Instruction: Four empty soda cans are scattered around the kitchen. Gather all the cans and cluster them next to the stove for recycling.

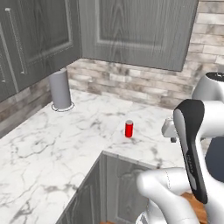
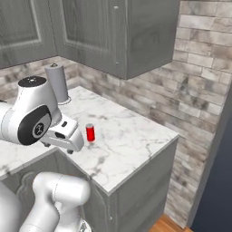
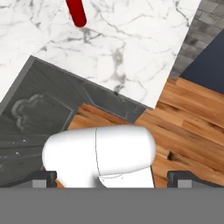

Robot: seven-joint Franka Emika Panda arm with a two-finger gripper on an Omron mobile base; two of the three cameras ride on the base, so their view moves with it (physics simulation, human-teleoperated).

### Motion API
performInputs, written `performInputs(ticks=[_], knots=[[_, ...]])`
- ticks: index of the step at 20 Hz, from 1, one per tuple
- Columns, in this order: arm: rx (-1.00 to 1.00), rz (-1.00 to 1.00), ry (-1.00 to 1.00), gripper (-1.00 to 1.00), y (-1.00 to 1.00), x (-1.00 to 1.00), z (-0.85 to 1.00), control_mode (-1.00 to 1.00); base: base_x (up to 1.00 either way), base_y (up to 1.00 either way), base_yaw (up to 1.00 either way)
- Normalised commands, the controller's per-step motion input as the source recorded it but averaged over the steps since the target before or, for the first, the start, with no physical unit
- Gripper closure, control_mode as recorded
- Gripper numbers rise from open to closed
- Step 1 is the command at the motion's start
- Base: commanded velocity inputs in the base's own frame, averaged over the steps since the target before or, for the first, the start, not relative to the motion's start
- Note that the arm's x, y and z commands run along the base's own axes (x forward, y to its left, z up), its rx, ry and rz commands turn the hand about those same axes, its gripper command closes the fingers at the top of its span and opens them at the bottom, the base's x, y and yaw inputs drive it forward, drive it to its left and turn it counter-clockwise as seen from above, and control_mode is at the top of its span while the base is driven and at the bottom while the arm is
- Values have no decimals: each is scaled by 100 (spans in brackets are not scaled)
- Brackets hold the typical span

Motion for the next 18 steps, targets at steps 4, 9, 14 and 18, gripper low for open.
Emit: performInputs(ticks=[4, 9, 14, 18], knots=[[0, 0, 0, -100, 0, 0, 0, 100, 1, 67, 7], [0, 0, 0, -100, 0, 0, 0, 100, 11, 18, 2], [0, 0, 1, -100, 5, 14, 0, -100, 20, 0, 0], [0, 0, 6, -100, 22, 40, 0, -100, 0, 0, 0]])
